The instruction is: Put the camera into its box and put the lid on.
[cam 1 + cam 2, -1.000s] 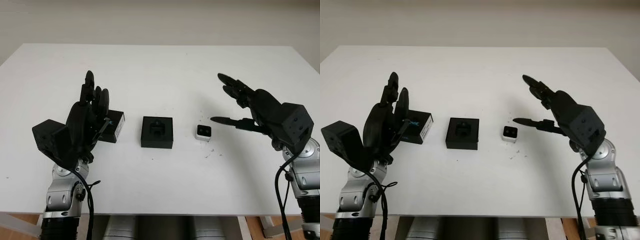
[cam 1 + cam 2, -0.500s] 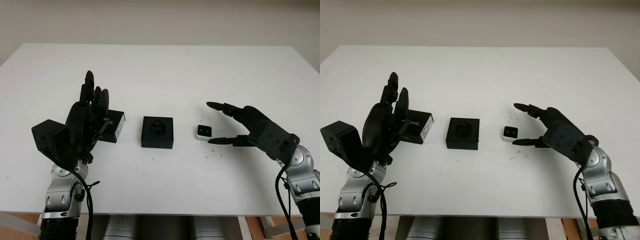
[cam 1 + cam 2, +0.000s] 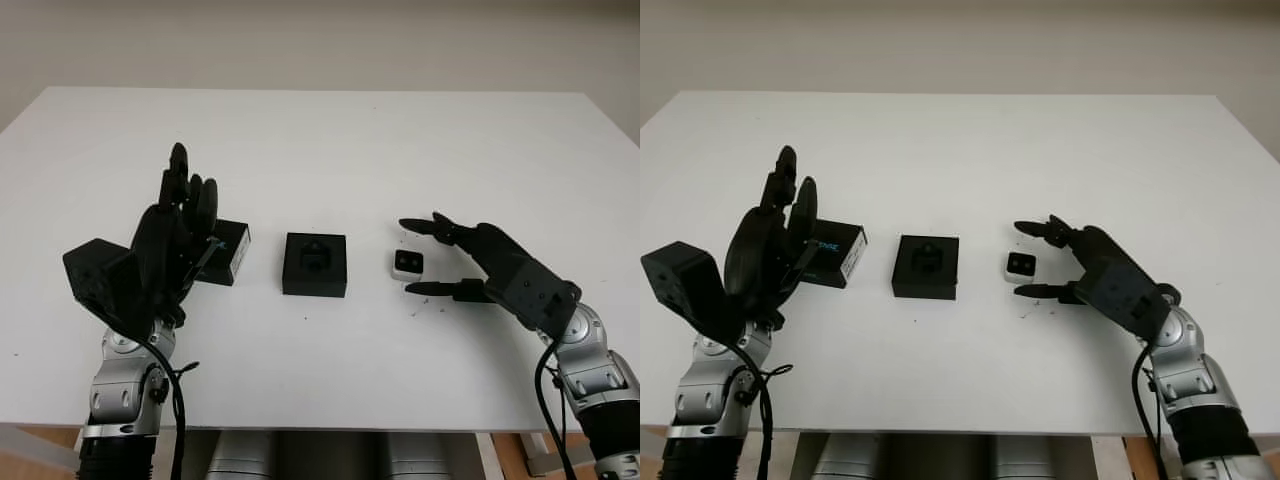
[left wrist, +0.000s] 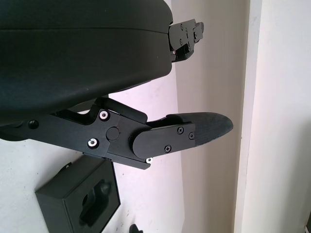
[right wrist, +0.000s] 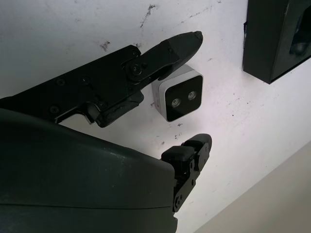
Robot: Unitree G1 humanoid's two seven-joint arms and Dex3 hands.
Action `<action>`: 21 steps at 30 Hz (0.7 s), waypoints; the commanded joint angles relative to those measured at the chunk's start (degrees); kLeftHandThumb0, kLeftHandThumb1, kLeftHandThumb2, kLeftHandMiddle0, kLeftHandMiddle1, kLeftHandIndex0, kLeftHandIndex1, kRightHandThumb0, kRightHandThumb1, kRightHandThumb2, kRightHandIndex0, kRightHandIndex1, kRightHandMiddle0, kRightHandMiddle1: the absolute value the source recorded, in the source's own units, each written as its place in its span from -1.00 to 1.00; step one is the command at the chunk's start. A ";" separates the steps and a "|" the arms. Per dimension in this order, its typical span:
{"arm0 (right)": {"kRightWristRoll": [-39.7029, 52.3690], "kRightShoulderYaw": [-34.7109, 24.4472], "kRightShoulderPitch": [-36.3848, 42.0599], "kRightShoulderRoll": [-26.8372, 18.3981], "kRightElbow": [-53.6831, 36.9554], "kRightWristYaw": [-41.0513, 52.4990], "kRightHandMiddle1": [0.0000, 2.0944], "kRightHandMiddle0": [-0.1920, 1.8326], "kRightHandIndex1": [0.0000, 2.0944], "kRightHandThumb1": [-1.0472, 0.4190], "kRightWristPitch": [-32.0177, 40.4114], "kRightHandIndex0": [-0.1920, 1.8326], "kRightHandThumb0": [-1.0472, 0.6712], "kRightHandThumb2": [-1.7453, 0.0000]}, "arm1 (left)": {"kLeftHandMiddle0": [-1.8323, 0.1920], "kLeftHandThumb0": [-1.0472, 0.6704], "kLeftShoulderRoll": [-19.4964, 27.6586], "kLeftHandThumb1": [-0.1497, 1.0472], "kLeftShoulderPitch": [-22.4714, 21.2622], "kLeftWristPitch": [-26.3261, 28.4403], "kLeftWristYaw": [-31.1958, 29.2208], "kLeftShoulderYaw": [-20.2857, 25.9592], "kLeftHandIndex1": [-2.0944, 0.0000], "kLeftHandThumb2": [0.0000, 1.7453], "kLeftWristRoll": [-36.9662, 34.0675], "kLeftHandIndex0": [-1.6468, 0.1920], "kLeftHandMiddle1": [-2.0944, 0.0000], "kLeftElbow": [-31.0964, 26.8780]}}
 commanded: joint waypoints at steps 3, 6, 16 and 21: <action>-1.42 1.31 0.62 1.55 1.04 -2.00 -0.78 -0.23 -0.95 -0.74 -0.25 -0.75 -0.49 0.94 | 0.96 -0.57 0.48 1.00 -0.04 -0.12 -0.30 0.08 0.95 -0.37 -0.02 0.99 0.95 -0.91; -2.01 1.92 0.73 2.11 1.31 -2.36 -0.76 -0.23 -0.95 -0.74 0.12 -0.75 -0.45 0.94 | 0.96 -0.57 0.47 1.00 0.10 0.03 -0.11 0.10 0.95 -0.37 0.17 1.00 0.95 -0.91; -2.73 2.64 0.24 2.04 5.47 -3.76 -0.38 -0.36 -0.95 -0.73 -2.20 -0.72 -0.40 0.94 | 0.95 -0.59 0.62 1.00 0.40 0.10 0.35 0.13 0.95 -0.37 0.54 0.99 0.95 -1.09; -3.20 2.67 0.39 1.75 8.20 -5.29 -0.30 -0.39 -0.94 -0.73 -3.26 -0.70 -0.37 0.94 | 0.96 -0.57 0.55 1.00 0.51 0.08 -0.14 0.30 0.96 -0.36 -0.02 1.00 0.95 -1.16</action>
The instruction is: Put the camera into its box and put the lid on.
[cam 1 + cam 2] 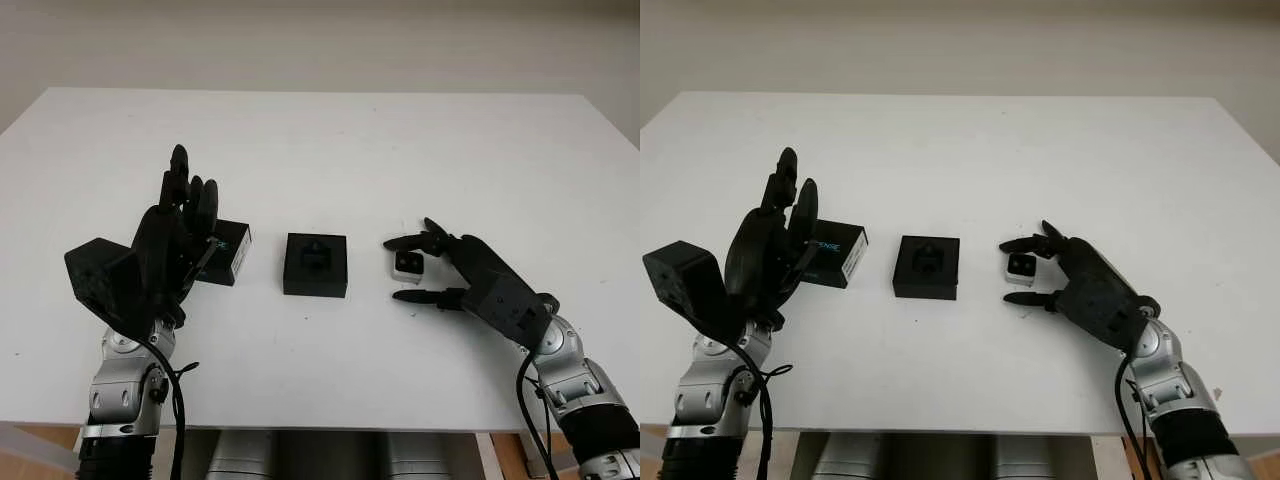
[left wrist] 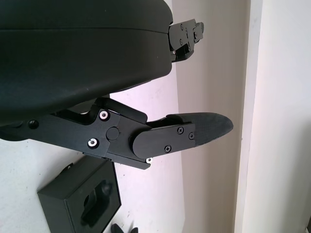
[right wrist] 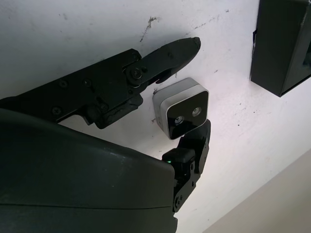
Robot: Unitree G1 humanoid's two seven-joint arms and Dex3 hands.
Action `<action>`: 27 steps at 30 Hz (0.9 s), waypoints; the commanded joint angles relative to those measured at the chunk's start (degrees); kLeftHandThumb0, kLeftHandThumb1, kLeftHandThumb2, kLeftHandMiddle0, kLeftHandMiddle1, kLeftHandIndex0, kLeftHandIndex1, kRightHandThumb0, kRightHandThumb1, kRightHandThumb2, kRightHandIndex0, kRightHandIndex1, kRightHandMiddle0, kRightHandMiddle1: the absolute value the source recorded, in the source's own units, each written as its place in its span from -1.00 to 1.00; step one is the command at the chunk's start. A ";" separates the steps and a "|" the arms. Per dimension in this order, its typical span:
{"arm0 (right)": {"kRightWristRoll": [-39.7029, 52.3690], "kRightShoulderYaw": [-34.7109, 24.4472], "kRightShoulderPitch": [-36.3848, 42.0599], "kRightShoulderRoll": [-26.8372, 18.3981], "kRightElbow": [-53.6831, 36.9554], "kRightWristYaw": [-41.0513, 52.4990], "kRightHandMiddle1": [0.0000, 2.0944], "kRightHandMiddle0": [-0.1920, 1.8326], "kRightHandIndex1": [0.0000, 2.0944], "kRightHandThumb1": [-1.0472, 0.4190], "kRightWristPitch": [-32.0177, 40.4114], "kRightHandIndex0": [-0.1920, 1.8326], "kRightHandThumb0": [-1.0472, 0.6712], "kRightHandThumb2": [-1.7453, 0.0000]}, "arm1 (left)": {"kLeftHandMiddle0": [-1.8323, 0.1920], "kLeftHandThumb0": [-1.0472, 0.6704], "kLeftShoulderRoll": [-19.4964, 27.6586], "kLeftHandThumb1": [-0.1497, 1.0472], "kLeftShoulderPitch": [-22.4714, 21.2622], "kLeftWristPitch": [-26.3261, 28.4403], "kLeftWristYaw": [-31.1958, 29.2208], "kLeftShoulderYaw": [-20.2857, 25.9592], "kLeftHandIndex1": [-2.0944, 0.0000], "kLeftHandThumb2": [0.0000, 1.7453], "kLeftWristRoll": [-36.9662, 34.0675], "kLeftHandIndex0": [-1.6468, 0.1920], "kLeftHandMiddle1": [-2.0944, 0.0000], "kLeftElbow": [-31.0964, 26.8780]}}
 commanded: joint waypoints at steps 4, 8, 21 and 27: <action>-0.55 0.05 0.89 -0.21 3.11 -1.17 -0.28 -0.39 -0.94 -0.73 0.89 -0.70 -0.33 0.94 | 0.96 -0.56 0.77 1.00 0.47 -0.35 -0.27 0.21 0.95 -0.36 0.29 1.00 0.95 -1.15; -0.75 -0.10 0.93 -0.48 2.85 -1.86 -0.28 -0.41 -0.94 -0.75 1.93 -0.69 -0.33 0.93 | 0.95 -0.57 0.97 1.00 0.44 -0.24 -0.14 0.16 0.95 -0.36 0.51 0.99 0.95 -1.24; -1.17 -0.18 1.69 -0.91 1.52 -2.62 -0.36 -0.39 -0.94 -0.75 2.63 -0.67 -0.31 0.94 | 0.95 -0.56 1.17 1.00 0.17 0.91 -0.14 0.44 0.95 -0.36 -0.14 1.00 0.95 -2.00; -1.36 -0.56 2.68 -0.81 0.80 -3.71 -0.38 -0.37 -0.94 -0.74 2.63 -0.66 -0.30 0.94 | 0.95 -0.56 1.11 1.00 0.78 1.07 -0.30 0.39 0.95 -0.36 -0.20 0.99 0.95 -2.76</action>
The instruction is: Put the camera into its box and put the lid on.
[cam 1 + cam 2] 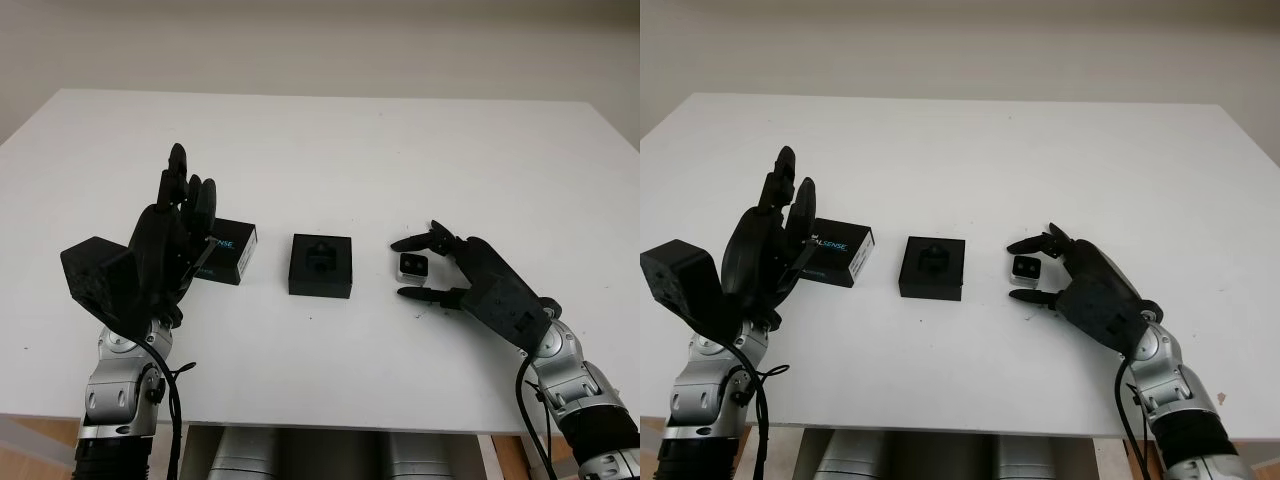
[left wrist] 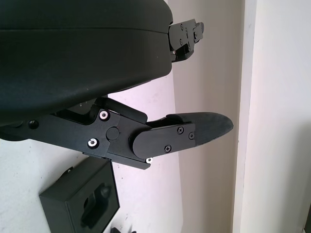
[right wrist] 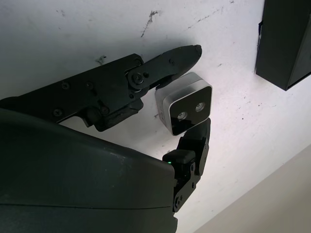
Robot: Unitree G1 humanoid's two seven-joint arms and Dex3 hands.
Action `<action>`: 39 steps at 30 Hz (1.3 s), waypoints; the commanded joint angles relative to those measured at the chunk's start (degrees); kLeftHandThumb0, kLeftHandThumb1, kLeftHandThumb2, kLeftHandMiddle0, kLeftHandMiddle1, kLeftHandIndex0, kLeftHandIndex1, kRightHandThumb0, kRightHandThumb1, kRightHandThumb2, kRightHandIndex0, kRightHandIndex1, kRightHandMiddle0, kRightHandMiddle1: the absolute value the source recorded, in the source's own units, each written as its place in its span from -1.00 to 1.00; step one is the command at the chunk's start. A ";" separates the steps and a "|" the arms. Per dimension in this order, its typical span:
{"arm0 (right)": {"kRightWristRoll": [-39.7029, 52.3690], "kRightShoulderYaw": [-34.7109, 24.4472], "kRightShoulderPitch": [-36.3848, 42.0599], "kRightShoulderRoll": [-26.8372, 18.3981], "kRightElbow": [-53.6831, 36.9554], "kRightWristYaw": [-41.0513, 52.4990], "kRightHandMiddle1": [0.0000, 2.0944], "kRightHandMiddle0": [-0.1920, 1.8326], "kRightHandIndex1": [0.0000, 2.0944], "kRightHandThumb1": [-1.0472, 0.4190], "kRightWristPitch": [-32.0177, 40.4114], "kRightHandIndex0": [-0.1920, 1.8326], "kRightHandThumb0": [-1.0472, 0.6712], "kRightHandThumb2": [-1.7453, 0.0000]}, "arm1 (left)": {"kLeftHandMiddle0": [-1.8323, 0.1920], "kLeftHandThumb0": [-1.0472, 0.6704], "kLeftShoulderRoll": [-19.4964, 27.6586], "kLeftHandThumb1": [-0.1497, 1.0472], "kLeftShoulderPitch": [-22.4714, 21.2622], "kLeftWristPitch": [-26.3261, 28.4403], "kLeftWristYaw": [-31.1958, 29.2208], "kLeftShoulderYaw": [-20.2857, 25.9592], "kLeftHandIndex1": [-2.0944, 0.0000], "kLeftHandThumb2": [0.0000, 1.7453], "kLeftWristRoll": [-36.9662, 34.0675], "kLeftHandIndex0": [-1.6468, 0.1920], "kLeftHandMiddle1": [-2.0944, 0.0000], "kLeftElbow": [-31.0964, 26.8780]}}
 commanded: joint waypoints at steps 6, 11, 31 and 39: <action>-0.58 -0.85 2.44 -1.28 0.82 -1.37 -0.37 -0.34 -0.94 -0.73 0.99 -0.64 -0.30 0.94 | 0.94 -0.56 0.30 1.00 0.59 0.29 0.10 0.42 0.95 -0.36 -0.22 0.98 0.94 -1.74; -0.05 -1.88 3.60 -1.90 0.14 -1.28 -0.33 -0.33 -0.94 -0.74 0.94 -0.64 -0.26 0.94 | 0.95 -0.55 0.36 1.00 0.71 0.67 -0.16 0.61 0.95 -0.36 -0.71 1.00 0.95 -1.88; -1.02 -2.04 5.27 -1.35 -1.89 -1.73 0.05 -0.37 -0.94 -0.76 1.28 -0.59 -0.17 0.94 | 0.96 -0.56 0.00 1.00 1.77 1.73 -0.13 0.78 0.95 -0.38 -1.01 1.00 0.95 -3.92; -0.49 -1.55 4.67 -0.42 -1.98 -1.29 0.07 -0.37 -0.94 -0.74 0.94 -0.58 -0.18 0.94 | 0.95 -0.57 0.10 1.00 1.44 1.47 0.22 0.39 0.95 -0.38 -0.25 0.99 0.95 -3.46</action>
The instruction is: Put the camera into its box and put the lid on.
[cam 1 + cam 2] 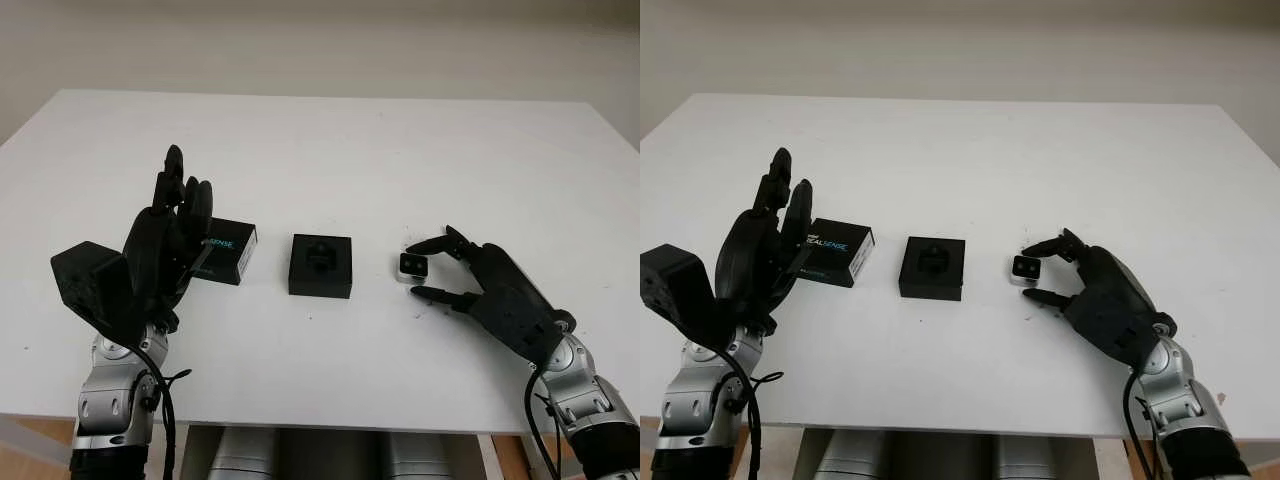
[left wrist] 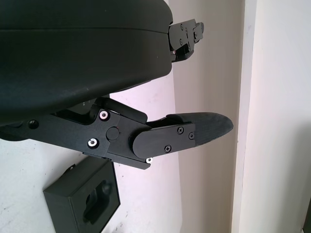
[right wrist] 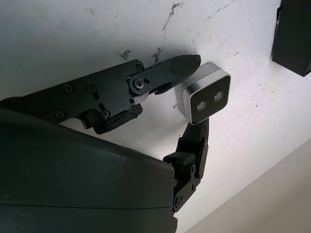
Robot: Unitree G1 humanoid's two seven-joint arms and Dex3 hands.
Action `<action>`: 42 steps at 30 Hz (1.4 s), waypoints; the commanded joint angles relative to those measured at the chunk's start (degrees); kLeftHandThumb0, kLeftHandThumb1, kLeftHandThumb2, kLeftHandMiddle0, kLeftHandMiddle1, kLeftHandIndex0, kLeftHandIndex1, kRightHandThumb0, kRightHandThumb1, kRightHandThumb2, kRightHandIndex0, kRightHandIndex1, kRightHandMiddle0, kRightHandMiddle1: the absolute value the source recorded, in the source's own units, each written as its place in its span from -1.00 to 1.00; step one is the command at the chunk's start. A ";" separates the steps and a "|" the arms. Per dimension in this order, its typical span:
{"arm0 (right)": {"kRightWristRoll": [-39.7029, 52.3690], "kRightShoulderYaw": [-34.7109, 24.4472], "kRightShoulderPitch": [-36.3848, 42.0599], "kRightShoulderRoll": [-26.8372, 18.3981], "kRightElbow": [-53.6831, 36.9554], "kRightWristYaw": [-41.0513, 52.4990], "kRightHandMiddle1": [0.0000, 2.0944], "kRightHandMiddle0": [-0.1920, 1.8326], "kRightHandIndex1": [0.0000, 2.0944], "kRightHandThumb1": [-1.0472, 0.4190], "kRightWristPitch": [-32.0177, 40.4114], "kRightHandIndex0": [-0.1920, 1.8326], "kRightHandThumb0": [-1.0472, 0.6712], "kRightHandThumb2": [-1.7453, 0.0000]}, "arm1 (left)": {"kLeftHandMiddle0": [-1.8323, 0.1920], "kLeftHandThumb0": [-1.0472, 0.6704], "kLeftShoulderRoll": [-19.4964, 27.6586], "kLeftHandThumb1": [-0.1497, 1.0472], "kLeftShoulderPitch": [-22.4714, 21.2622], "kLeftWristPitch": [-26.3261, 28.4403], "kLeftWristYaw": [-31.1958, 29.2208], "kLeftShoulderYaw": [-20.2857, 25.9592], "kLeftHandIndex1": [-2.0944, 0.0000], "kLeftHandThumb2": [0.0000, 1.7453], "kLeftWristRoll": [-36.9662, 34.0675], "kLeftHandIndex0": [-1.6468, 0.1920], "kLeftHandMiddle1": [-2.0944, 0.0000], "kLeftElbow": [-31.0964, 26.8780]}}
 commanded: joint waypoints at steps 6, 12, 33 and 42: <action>0.26 0.81 -0.07 0.44 2.82 0.37 0.24 -0.33 -0.94 -0.75 -2.22 -0.54 -0.18 0.94 | 0.95 -0.58 0.02 1.00 0.07 -0.39 -0.02 -0.27 0.95 -0.38 0.28 0.99 0.95 -0.43; 0.97 0.59 -1.32 0.89 4.94 0.52 0.32 -0.36 -0.94 -0.77 -3.02 -0.53 -0.19 0.93 | 0.95 -0.58 -0.04 1.00 0.20 -0.65 0.21 -0.52 0.95 -0.38 0.74 0.99 0.95 -0.21; 5.15 1.31 -2.77 6.08 6.37 2.47 0.44 -0.48 -0.95 -0.82 -3.21 -0.55 -0.16 0.94 | 0.96 -0.58 -1.13 1.00 1.34 -1.92 0.67 -0.99 0.95 -0.41 0.75 1.00 0.95 0.37; 7.70 -0.10 -3.07 9.28 6.31 2.28 0.59 -0.52 -0.95 -0.86 -0.66 -0.56 -0.17 0.93 | 0.96 -0.56 -0.88 1.00 1.76 -1.79 0.72 -0.81 0.95 -0.40 0.92 0.99 0.95 0.05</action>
